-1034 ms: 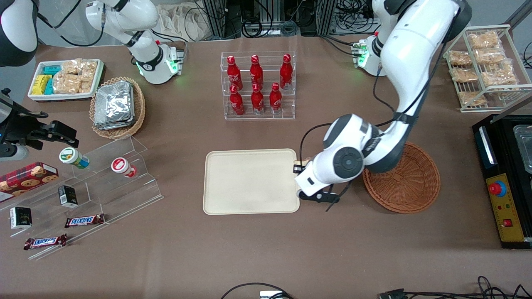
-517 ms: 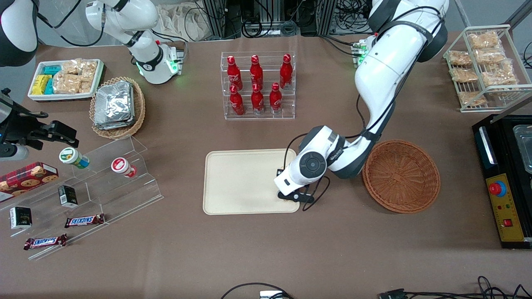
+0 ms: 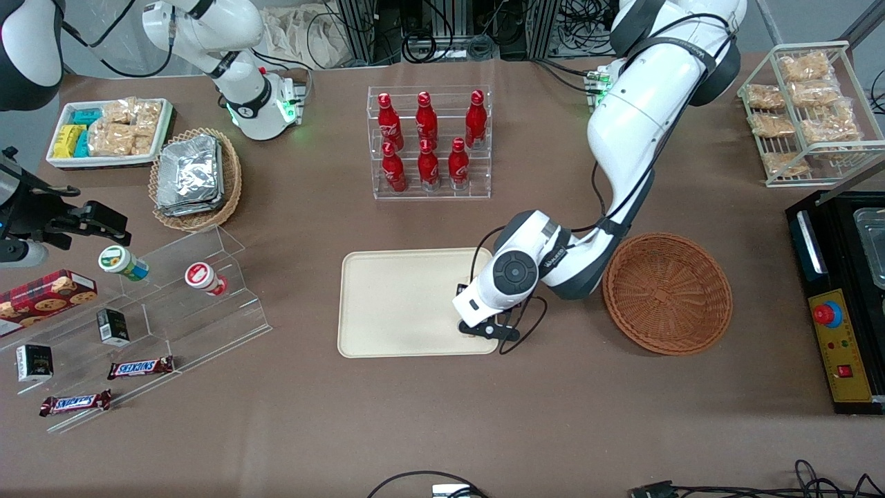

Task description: Place sandwich from basket to tray

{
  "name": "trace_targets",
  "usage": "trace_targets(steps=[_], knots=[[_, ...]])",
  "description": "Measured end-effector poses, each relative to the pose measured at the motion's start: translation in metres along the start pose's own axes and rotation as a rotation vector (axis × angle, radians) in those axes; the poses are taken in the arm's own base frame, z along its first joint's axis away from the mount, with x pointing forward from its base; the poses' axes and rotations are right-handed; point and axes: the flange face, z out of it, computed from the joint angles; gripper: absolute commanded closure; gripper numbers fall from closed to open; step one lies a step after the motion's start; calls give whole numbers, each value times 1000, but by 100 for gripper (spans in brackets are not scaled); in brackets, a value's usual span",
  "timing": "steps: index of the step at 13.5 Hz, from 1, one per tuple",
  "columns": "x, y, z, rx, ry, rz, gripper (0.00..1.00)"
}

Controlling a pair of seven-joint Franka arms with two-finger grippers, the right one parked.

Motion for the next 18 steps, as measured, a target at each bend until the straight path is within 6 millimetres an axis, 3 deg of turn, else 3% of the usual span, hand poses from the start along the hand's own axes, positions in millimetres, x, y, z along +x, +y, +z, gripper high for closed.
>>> trace_targets(steps=[2, 4, 7, 9, 11, 15, 18], knots=[[6, -2, -35, -1, 46, -45, 0], [10, -23, -90, 43, 71, -109, 0], [3, -83, -193, 94, 66, -236, 0], [-14, -130, -257, 143, 48, -290, 0], [-38, -167, -307, 184, 15, -299, 0], [-80, -221, -375, 212, -27, -299, 0], [-107, -266, -405, 218, -85, -265, 0]])
